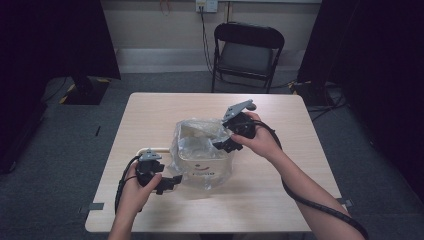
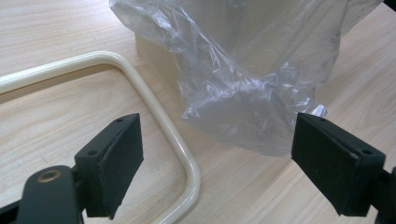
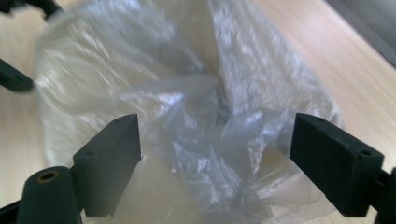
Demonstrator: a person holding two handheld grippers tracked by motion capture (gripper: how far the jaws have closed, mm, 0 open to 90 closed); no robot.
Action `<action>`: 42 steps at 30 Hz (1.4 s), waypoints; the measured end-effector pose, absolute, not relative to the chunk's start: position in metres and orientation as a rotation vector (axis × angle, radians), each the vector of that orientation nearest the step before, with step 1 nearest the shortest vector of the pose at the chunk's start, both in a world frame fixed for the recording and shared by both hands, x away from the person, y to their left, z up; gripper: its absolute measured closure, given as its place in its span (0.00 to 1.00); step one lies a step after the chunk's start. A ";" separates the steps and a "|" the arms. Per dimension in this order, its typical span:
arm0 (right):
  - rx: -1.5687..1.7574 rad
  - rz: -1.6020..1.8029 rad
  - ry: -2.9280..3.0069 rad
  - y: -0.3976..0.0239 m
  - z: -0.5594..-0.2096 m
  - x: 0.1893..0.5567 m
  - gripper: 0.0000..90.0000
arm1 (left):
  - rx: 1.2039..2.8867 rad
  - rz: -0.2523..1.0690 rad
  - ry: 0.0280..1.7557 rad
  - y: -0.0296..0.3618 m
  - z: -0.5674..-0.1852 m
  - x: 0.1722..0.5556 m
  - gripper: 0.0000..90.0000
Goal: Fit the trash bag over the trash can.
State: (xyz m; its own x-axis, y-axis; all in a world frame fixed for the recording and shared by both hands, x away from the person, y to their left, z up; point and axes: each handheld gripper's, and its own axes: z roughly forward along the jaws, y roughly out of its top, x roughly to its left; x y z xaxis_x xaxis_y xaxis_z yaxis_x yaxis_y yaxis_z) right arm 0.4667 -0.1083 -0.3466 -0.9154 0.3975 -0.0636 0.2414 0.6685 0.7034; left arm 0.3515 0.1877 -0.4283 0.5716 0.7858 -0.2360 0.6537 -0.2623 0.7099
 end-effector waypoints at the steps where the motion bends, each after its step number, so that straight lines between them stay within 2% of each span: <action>1: 0.519 1.081 2.672 -0.108 -0.347 0.467 0.17 | 1.997 0.208 1.151 0.188 -0.428 0.351 0.18; 4: 0.530 1.168 2.640 -0.107 -0.329 0.467 0.17 | 2.003 0.206 1.147 0.187 -0.428 0.351 0.18; 7: 0.519 1.158 2.651 -0.098 -0.328 0.469 0.17 | 2.008 0.207 1.142 0.187 -0.428 0.352 0.18; 18: 0.511 1.030 2.744 -0.073 -0.367 0.479 0.17 | 2.000 0.189 1.155 0.189 -0.431 0.352 0.18; 26: 0.466 0.897 2.770 -0.074 -0.376 0.479 0.19 | 2.002 0.187 1.154 0.188 -0.431 0.352 0.18; 32: 0.517 0.919 2.785 -0.074 -0.381 0.480 0.18 | 2.003 0.193 1.158 0.189 -0.431 0.352 0.18; 37: 0.528 0.919 2.782 -0.074 -0.380 0.480 0.19 | 2.005 0.187 1.156 0.188 -0.431 0.352 0.18; 42: 0.563 1.056 2.729 -0.077 -0.361 0.478 0.17 | 2.011 0.189 1.150 0.188 -0.431 0.352 0.18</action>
